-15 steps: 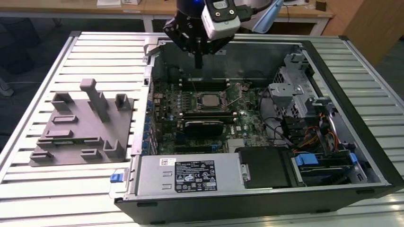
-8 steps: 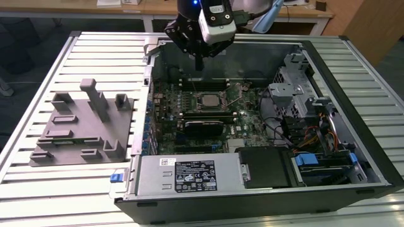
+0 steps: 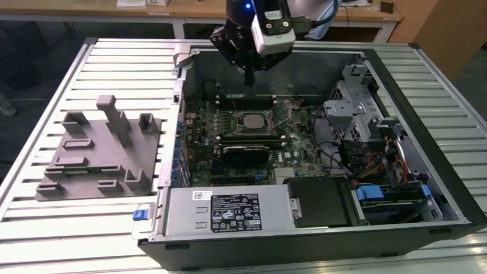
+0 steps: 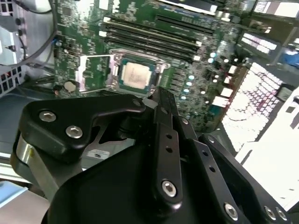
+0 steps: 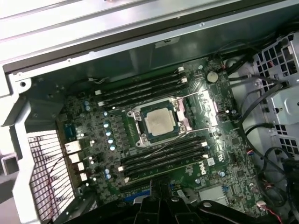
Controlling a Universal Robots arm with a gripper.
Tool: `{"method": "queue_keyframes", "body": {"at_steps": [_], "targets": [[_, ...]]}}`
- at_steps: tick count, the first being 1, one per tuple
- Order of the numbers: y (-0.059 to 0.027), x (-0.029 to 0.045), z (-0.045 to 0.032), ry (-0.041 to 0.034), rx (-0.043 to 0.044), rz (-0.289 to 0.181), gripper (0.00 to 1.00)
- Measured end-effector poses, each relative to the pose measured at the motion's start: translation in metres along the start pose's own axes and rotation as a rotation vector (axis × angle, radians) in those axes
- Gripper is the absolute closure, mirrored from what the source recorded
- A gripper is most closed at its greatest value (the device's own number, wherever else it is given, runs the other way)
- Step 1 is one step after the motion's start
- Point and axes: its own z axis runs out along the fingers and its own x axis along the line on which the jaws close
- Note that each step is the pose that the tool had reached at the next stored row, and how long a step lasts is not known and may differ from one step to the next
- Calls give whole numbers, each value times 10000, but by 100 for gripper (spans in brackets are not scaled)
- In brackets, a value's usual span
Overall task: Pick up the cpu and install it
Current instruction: 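Close the cpu cover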
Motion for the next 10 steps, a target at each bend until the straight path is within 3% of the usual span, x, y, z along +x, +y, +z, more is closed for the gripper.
{"method": "queue_keyframes", "body": {"at_steps": [3, 10], "targets": [[28, -68, 29, -3, 0, 66, 89], [31, -78, 98, -41, 21, 906, 89]]}}
